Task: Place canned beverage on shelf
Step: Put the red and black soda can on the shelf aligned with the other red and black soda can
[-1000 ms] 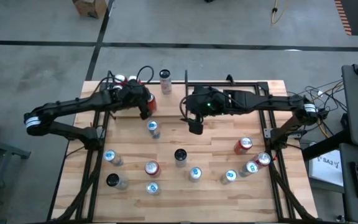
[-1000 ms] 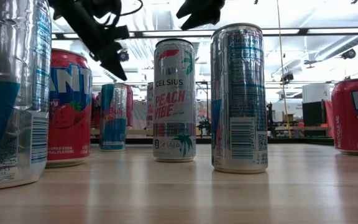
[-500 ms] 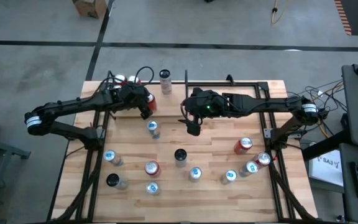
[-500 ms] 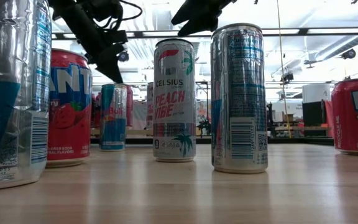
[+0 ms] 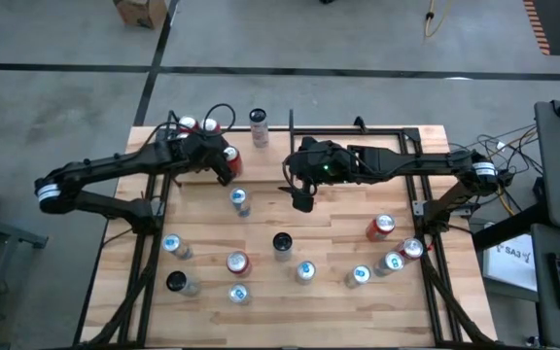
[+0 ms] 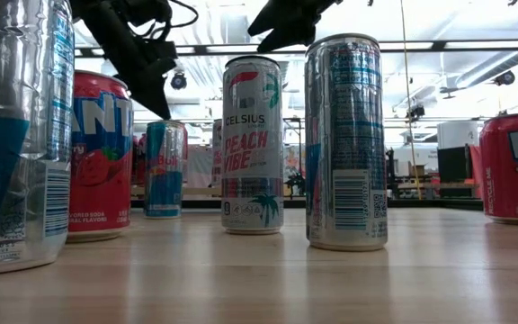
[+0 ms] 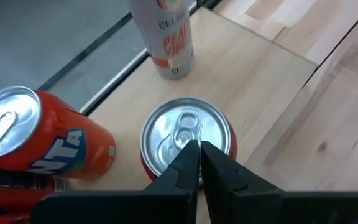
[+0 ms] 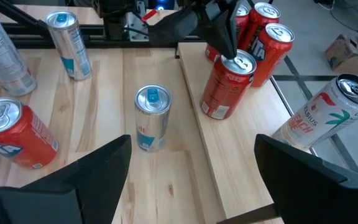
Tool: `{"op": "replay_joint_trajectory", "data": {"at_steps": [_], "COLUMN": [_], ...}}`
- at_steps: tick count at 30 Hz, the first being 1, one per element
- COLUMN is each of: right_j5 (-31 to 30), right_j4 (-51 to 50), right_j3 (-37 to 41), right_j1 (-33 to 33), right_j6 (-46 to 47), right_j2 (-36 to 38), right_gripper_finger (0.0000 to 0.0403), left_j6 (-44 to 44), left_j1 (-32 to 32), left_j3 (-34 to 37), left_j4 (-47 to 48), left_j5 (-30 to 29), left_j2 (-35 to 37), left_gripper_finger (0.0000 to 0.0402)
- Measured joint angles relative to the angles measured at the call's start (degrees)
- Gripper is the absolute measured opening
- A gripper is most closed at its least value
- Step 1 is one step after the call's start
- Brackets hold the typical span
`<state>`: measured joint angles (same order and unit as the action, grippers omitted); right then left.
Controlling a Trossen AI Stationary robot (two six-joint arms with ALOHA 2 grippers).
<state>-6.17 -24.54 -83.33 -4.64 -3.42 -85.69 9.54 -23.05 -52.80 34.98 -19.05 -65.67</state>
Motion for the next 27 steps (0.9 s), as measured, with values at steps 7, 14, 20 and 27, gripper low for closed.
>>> {"op": "replay_joint_trajectory", "data": {"at_steps": [7, 14, 20, 27], "right_j5": [0.0, 0.0, 0.0, 0.0], "right_j4": [0.0, 0.0, 0.0, 0.0], "right_j3": [0.0, 0.02, 0.04, 0.11], "right_j1": [0.0, 0.0, 0.0, 0.0], "right_j6": [0.49, 0.94, 1.27, 1.29], "right_j2": [-0.02, -0.02, -0.02, -0.02], "right_gripper_finger": [0.0324, 0.0324, 0.0324, 0.0324], "left_j6": [-4.25, -12.95, -10.68, -5.62], "left_j1": [0.0, -0.14, -0.22, -0.05], "left_j3": [0.0, 0.0, 0.0, -0.04], "left_j4": [-2.02, -1.73, 2.43, 5.85], "left_j5": [-5.01, -8.37, -8.31, -8.75], "left_j2": [1.08, -0.8, -1.1, -0.71], "left_gripper_finger": [0.0, 0.0, 0.0, 0.0]}}
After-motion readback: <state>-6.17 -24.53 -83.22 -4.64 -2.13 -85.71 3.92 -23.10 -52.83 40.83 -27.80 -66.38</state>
